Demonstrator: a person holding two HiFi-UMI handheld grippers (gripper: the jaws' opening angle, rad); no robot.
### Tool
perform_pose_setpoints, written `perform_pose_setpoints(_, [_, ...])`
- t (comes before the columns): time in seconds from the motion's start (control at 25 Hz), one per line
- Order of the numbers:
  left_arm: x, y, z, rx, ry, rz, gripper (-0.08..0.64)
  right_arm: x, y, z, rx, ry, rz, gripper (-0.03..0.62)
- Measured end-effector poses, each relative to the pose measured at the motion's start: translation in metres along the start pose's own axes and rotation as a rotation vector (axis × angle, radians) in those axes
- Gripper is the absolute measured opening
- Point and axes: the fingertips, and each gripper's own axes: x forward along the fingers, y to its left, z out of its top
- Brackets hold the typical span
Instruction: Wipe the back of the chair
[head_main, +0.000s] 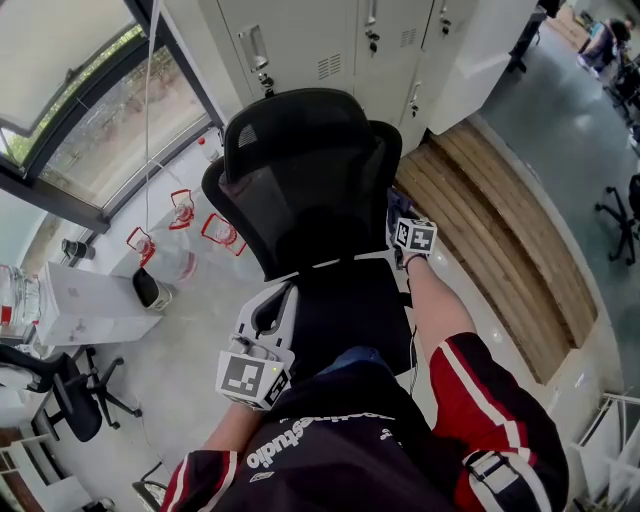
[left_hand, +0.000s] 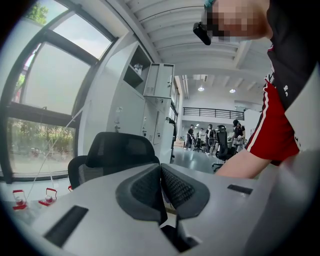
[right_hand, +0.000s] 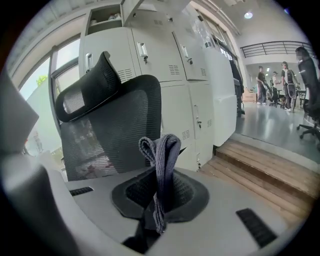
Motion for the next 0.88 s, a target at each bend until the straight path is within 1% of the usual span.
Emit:
perform_pose_setpoints(0.12, [-0.002,-0.002,0.005,0.002,-0.009,-0.009,0.028,-0.009,-0.003,-0.001,-0.007,0.005,-0.011,0.057])
perform_pose_setpoints(0.24, [-0.008,0.003,0.009,-0.004,-0.021,0.006,0.028,-0.014,0.002,-0.005,-0.011,0.013,-0.013,0.057])
perform_pose_setpoints(0.32, [-0.016,0.009,0.012,-0.012,-0.035,0.028,0.028,-0.019,0.013,-0.011,-0.011,0.006,-0.008,0.057])
perform_pose_setpoints(0.4, [-0.026,0.018,0.014,-0.02,-0.051,0.054,0.028,-0.027,0.027,-0.016,-0.019,-0.023,-0.013,0.057])
perform_pose_setpoints(0.52, [-0.044,0.034,0.017,-0.042,-0.076,0.104,0.028,-0.035,0.058,-0.034,-0.017,-0.047,-0.016,0.057])
perform_pose_setpoints(0.64, [-0.063,0.05,0.017,-0.07,-0.102,0.161,0.028,-0.035,0.101,-0.06,-0.014,-0.02,0.03,0.057])
perform_pose_setpoints(0.88, [-0.102,0.069,0.008,-0.103,-0.112,0.254,0.028,-0.028,0.209,-0.101,-0.045,0.041,0.2,0.057])
